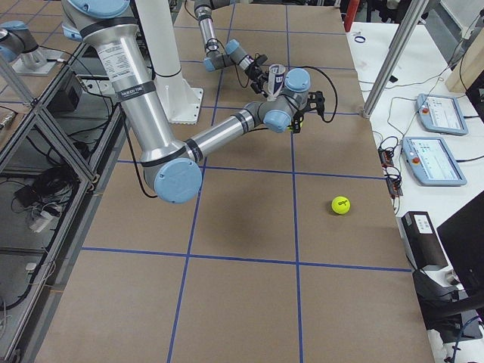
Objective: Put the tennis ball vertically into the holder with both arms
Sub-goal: 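Carry the ball toward the can with the right gripper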
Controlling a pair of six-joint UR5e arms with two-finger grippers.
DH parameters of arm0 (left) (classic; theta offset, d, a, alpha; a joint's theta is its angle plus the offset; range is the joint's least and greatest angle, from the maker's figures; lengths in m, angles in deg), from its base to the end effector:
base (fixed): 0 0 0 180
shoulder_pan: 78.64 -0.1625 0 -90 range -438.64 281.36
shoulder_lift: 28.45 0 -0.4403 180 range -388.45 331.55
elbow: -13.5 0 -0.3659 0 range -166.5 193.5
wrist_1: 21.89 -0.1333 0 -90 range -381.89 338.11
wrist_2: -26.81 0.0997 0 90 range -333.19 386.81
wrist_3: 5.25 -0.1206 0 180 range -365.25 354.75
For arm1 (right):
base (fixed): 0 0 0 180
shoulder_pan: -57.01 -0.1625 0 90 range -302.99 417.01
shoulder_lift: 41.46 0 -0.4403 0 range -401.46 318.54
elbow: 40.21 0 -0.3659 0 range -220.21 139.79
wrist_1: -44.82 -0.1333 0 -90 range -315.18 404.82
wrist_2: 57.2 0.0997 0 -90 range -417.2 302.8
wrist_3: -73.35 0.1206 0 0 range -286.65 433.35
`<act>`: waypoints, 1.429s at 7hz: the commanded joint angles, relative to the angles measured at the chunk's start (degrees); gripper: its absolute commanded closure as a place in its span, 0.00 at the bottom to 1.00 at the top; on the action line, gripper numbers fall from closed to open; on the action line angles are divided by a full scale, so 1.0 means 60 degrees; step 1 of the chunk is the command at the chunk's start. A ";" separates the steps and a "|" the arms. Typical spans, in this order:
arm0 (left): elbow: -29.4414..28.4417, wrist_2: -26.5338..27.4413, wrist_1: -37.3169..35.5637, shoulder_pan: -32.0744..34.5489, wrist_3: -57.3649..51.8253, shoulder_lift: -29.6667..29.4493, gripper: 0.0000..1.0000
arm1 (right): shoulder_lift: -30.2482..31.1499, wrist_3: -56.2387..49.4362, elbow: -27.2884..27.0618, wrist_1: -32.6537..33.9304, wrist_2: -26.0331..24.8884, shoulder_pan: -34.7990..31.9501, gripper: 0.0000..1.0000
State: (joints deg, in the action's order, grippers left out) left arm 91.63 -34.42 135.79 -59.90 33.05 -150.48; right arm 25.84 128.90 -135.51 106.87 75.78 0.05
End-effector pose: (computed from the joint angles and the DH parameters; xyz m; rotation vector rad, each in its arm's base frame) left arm 0.5885 -0.4017 0.3140 1.1806 0.9860 0.0723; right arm -0.2963 -0.5492 0.3637 0.1828 -1.1341 -0.0172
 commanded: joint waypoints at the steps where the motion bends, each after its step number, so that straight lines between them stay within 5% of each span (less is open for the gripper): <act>1: -0.0072 0.0024 0.0000 0.0011 -0.0012 -0.0052 0.01 | -0.0026 0.0000 -0.0010 0.0000 0.0000 0.0014 1.00; 10: -0.0570 0.0038 0.0000 0.0085 -0.0012 -0.0477 0.01 | -0.0230 0.0278 -0.0391 0.0000 0.0000 0.0205 1.00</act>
State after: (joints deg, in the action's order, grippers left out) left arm 88.58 -34.19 135.79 -59.52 32.99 -153.18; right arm 24.96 130.28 -137.66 106.86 75.76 1.22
